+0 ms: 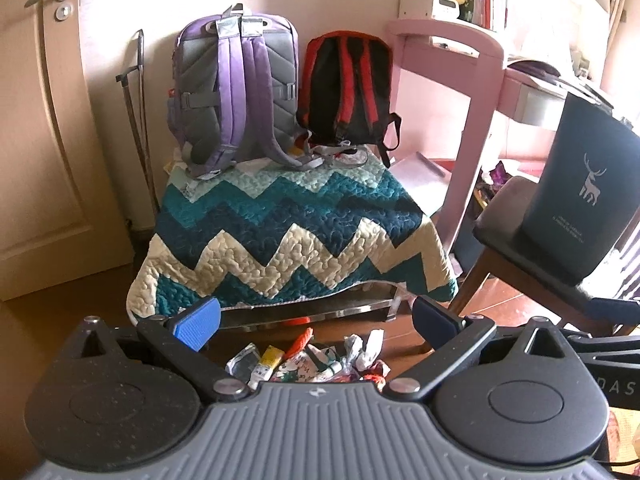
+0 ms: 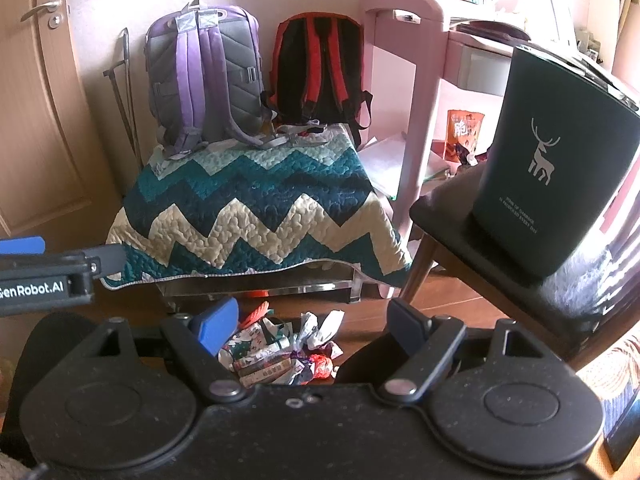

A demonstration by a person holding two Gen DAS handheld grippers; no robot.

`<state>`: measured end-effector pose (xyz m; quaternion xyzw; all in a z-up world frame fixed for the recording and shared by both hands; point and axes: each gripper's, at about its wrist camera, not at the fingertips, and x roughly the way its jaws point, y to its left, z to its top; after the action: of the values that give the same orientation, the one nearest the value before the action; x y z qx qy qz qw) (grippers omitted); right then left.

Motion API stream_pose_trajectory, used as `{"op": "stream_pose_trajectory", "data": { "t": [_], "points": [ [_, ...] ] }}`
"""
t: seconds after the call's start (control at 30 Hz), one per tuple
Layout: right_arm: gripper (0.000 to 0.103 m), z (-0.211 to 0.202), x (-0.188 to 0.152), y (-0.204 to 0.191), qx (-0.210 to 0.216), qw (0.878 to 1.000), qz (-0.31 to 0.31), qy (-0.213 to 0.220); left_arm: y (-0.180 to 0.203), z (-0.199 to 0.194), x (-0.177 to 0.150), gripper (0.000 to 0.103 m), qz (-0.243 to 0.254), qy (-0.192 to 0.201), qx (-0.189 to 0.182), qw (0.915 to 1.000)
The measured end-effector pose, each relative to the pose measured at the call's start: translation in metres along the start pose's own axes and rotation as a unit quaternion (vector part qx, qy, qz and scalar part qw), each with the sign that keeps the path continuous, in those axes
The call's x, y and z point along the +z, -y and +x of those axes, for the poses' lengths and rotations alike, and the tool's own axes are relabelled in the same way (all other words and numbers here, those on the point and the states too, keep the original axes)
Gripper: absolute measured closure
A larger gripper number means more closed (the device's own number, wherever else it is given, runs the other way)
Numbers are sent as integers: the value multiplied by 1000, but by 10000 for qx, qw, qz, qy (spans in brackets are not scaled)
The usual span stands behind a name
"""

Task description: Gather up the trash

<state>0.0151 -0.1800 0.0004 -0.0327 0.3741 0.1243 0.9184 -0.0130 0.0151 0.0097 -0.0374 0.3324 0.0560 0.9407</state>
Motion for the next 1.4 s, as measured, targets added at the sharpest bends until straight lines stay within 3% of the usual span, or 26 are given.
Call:
{"op": "stream_pose_trajectory", "data": {
  "t": [0.27,0.93,1.27,1.4],
  "points": [
    [21,0,1,-3,-17,10000,-78,11,-1,3,3,0,3,71,-48,10000],
    [21,22,15,-7,-74,9993,-322,-155,-14,36,7,0,-96,-240,-24,9997],
    [21,69,38,-12,103,9980,-475,-405,-45,94,19,0,-357,-474,-227,9980],
    [21,104,64,-13,214,9975,-481,-464,-66,126,31,0,-382,-499,-4,9980]
  ]
}}
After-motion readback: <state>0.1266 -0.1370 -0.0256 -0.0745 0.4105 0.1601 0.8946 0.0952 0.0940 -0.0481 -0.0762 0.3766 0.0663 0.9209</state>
